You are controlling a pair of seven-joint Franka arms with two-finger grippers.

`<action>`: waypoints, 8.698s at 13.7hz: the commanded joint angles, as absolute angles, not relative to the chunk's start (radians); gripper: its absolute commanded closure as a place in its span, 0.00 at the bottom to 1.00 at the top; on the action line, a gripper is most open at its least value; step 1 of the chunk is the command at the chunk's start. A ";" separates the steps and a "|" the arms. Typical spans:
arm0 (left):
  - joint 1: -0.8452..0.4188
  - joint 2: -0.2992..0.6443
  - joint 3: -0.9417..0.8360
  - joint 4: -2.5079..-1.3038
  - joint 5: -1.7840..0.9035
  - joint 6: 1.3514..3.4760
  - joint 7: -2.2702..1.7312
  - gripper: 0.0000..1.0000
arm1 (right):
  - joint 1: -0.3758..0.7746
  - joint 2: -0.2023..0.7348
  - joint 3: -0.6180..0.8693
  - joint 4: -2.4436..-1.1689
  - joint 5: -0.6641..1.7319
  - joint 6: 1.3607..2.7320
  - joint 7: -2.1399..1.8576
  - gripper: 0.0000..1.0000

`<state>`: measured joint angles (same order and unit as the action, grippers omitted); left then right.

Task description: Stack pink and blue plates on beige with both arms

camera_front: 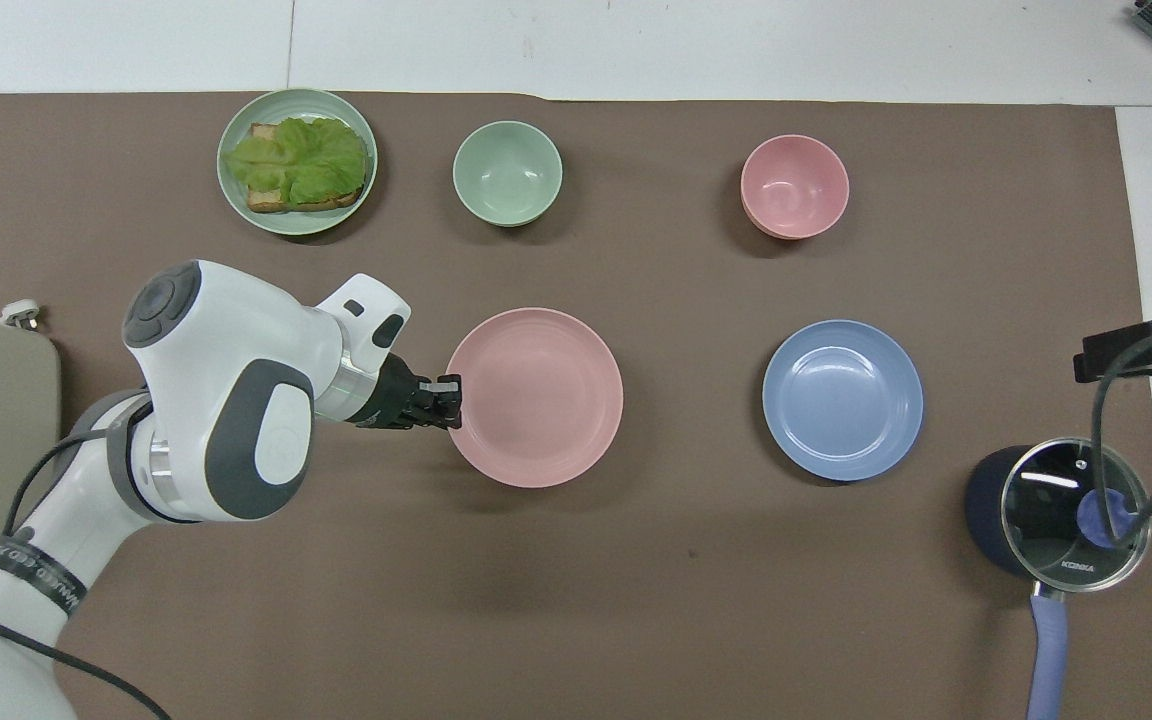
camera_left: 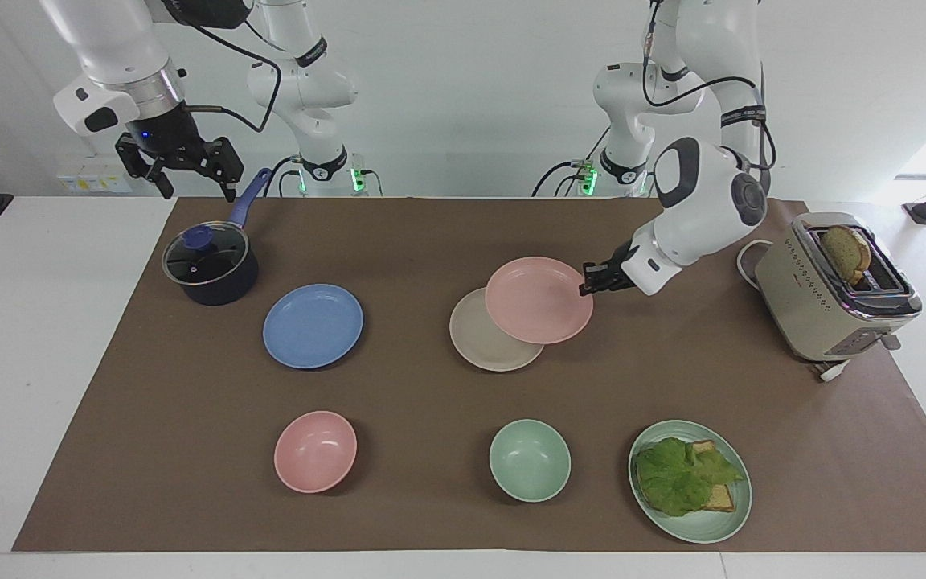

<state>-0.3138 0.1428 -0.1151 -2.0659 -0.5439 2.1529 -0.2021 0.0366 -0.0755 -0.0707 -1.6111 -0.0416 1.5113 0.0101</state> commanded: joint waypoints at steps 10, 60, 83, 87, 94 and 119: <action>-0.360 0.213 -0.097 -2.100 -0.566 2.290 -0.221 1.00 | 0.031 -0.086 -0.067 -1.623 -0.018 1.526 0.018 0.00; 0.006 0.117 -0.078 -1.471 -0.003 1.549 -0.132 0.00 | 0.031 -0.086 -0.066 -1.623 -0.018 1.526 0.017 0.00; 0.005 0.117 -0.078 -1.471 -0.003 1.549 -0.132 0.00 | 0.035 0.084 -0.064 -1.903 0.021 1.967 -0.096 0.00; 0.005 0.117 -0.078 -1.471 -0.003 1.549 -0.132 0.00 | 0.031 0.118 -0.064 -2.072 0.021 2.202 -0.121 0.00; 0.005 0.117 -0.078 -1.471 -0.003 1.549 -0.132 0.00 | 0.000 0.184 -0.063 -2.187 0.081 2.352 -0.187 0.00; 0.005 0.117 -0.078 -1.471 -0.003 1.551 -0.132 0.00 | 0.129 0.060 0.163 -1.941 0.106 2.069 0.254 1.00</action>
